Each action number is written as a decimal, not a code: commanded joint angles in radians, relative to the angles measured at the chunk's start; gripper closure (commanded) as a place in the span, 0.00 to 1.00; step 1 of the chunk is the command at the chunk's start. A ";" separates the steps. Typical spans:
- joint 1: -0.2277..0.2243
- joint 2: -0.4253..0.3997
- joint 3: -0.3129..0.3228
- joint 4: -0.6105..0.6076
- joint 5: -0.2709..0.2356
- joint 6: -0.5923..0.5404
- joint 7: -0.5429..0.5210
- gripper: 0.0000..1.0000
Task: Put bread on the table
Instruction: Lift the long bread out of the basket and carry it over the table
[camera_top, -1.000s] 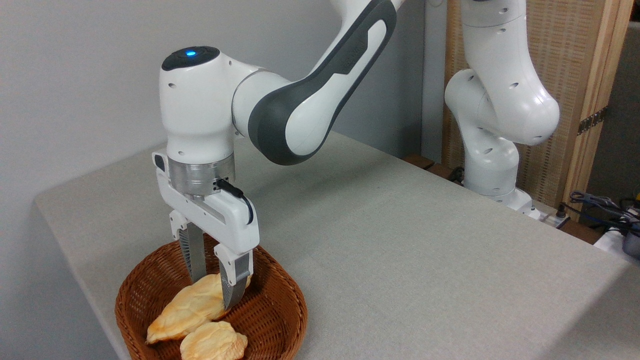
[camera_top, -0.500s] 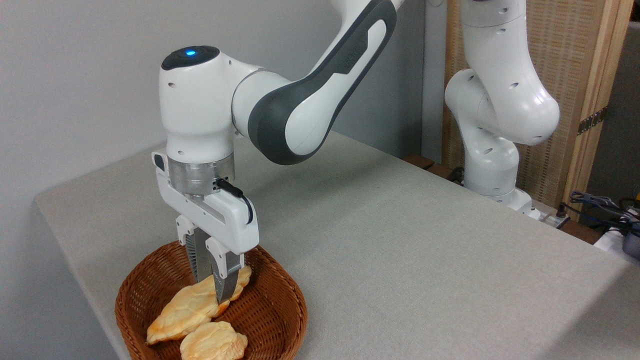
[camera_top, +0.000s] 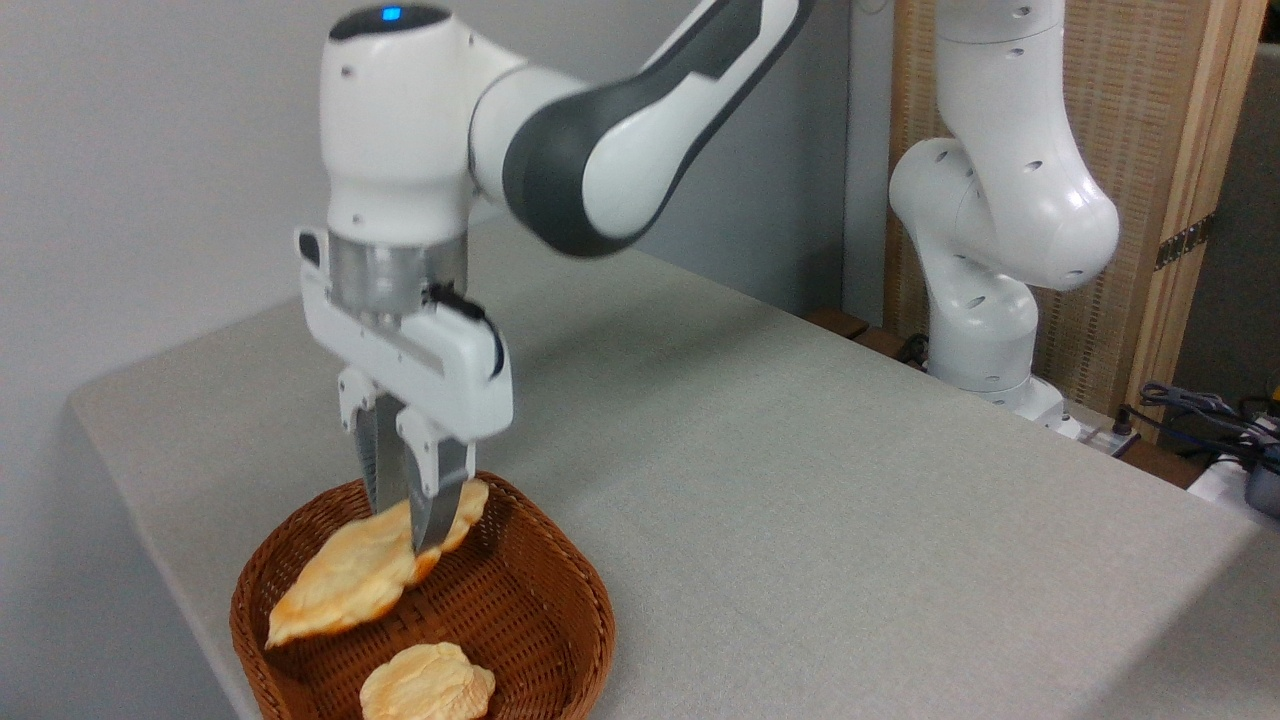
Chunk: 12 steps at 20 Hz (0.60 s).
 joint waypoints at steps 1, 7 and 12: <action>0.001 -0.101 0.008 -0.007 0.005 -0.142 0.009 0.53; 0.004 -0.181 0.011 -0.010 0.007 -0.300 0.014 0.52; 0.004 -0.247 0.011 -0.051 0.007 -0.420 0.015 0.49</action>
